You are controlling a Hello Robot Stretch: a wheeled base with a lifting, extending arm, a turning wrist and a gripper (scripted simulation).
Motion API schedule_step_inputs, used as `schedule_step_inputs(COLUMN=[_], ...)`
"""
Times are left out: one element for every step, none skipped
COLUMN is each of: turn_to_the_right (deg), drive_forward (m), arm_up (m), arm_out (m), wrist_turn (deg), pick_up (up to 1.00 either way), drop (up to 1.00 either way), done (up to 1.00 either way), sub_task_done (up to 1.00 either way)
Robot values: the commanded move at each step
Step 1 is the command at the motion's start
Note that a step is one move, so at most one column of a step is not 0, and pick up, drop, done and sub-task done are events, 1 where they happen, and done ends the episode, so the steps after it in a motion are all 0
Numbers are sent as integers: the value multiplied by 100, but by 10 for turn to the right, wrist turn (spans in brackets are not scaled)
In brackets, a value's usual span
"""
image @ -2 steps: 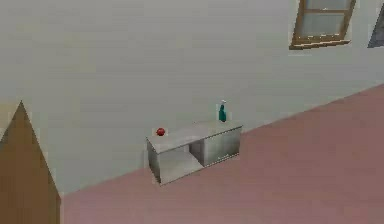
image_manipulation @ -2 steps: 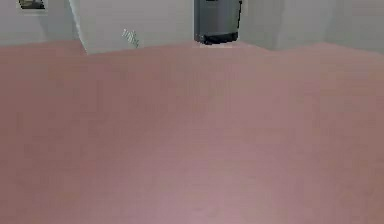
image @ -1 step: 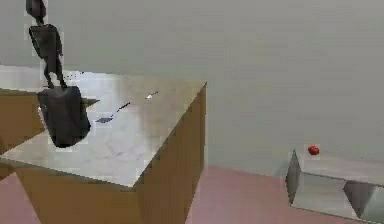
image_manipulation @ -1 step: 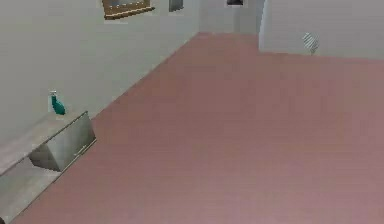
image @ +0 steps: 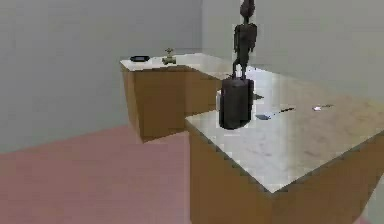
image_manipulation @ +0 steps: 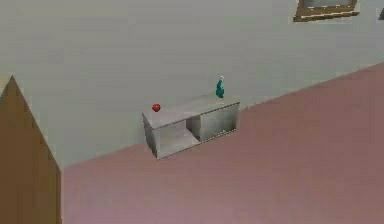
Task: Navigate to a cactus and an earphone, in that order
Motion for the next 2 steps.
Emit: schedule_step_inputs(turn_to_the_right=[-450,-390], drive_forward=[0,0], arm_up=[0,0], arm_out=[0,0], wrist_turn=[0,0], pick_up=[0,0], drop=[0,0], done=[0,0], sub_task_done=[0,0])
